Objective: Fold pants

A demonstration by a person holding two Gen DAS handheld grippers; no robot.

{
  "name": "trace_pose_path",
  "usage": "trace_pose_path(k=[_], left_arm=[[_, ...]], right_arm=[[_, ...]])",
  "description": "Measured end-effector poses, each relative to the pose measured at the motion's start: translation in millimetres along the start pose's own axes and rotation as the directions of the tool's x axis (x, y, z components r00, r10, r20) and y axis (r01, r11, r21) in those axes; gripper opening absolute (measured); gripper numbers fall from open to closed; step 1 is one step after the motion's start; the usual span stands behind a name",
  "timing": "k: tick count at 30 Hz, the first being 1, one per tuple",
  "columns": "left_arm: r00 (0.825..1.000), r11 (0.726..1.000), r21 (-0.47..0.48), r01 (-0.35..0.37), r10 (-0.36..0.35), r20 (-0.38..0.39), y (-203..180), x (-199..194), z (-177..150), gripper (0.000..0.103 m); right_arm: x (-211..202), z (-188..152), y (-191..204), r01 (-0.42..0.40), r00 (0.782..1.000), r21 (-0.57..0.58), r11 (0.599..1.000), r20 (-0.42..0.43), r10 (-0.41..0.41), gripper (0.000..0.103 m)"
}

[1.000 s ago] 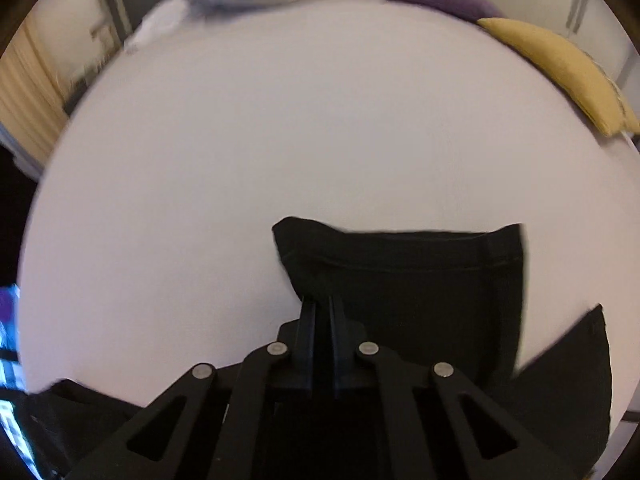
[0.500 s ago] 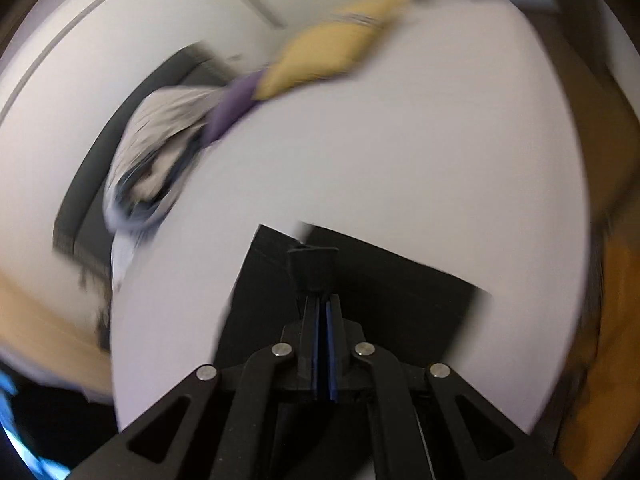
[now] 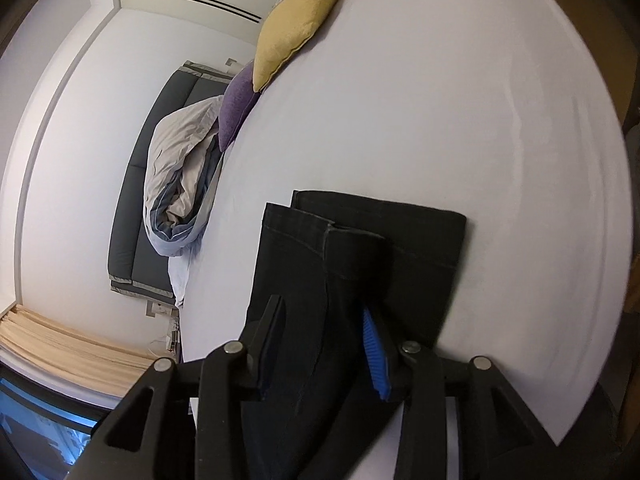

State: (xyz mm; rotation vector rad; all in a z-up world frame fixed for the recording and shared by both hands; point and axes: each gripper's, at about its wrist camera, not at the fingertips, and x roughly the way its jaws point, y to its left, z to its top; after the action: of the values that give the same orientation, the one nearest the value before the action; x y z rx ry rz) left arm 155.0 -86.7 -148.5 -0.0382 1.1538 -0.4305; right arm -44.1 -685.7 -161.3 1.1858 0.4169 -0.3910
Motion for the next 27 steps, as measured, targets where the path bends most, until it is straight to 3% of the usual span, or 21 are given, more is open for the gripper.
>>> trace_pose_path(k=[2,4,10,14,22,27], left_arm=[[1.0,1.0,0.002,-0.009,0.009,-0.003,-4.9,1.7,1.4,0.063],[1.0,1.0,-0.003,-0.011,0.011,-0.001,-9.2,3.5,2.1,0.064],[1.0,0.999,-0.016,-0.029,0.029,0.003,-16.7,5.2,4.0,0.068],[1.0,0.999,-0.032,-0.005,0.005,-0.003,-22.3,8.1,7.0,0.08],[0.999,0.995,-0.098,0.033,-0.032,0.021,-19.4,5.0,11.6,0.081],[0.999,0.994,-0.101,0.032,-0.029,0.026,-21.3,8.3,15.3,0.082]], right_arm=[[5.6,4.2,-2.0,0.026,1.0,-0.013,1.0,-0.008,-0.026,0.01],[6.5,7.0,-8.5,0.006,1.0,0.014,1.0,0.003,-0.006,0.005],[-15.6,5.6,-21.7,-0.002,0.997,0.032,0.999,0.074,-0.001,0.004],[-20.8,5.7,-19.2,0.003,0.996,0.003,1.0,0.092,-0.003,0.004],[-38.6,-0.6,-20.2,-0.004,0.992,0.019,1.0,0.126,0.002,0.004],[-28.5,-8.3,-41.2,0.034,0.994,0.061,0.998,0.098,-0.04,0.003]])
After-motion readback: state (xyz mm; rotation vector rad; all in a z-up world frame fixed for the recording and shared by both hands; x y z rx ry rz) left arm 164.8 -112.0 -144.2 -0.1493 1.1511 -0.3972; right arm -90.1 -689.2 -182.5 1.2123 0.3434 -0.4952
